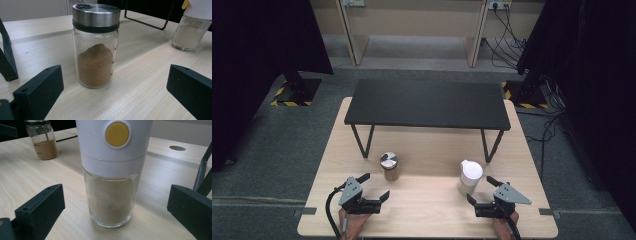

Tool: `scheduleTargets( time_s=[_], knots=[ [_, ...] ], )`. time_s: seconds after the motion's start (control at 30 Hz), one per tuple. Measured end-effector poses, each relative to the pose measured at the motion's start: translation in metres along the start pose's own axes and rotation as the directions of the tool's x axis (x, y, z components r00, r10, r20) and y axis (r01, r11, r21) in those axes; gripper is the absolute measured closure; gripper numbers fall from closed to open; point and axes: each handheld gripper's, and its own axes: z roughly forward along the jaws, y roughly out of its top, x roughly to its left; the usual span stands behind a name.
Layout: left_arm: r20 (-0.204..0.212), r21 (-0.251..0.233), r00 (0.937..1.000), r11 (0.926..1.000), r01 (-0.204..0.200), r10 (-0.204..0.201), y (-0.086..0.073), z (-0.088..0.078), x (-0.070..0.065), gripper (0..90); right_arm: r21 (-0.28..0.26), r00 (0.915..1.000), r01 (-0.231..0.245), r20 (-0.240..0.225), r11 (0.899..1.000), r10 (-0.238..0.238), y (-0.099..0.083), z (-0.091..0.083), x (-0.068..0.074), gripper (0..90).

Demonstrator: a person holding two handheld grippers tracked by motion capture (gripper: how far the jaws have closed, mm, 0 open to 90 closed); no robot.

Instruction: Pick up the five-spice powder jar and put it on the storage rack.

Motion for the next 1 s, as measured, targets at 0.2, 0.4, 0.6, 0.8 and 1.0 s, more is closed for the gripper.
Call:
scheduleTargets(
  time_s=[0.2, 0.4, 0.6, 0.8, 1.0],
  knots=[
    [0.000, -0.002, 1.0000, 1.0000, 0.000, 0.000, -0.0003, -0.0001, 0.0001, 0.3, 0.000, 1.0000, 0.002, -0.001, 1.000, -0.002, 0.0001, 0.0002, 0.0000, 1.3],
    [-0.001, -0.003, 1.0000, 1.0000, 0.000, 0.000, -0.0004, -0.0003, 0.0002, 0.3, 0.004, 1.0000, 0.004, 0.001, 1.000, -0.004, 0.0006, 0.0004, 0.0007, 1.3],
    [-0.001, -0.002, 1.0000, 1.0000, 0.001, -0.001, -0.0004, -0.0002, -0.0002, 0.3, 0.004, 1.0000, 0.006, 0.000, 1.000, -0.006, 0.0007, 0.0003, 0.0009, 1.2],
    [0.003, -0.004, 1.0000, 1.0000, 0.009, -0.009, -0.0006, -0.0004, 0.0017, 0.3, 0.006, 1.0000, 0.008, 0.002, 1.000, -0.008, 0.0009, 0.0005, 0.0014, 1.3],
    [-0.004, -0.013, 0.9999, 0.9999, 0.009, -0.009, -0.0022, -0.0015, 0.0013, 0.6, 0.007, 1.0000, 0.008, 0.003, 1.000, -0.008, 0.0010, 0.0006, 0.0016, 1.3]
  ],
)
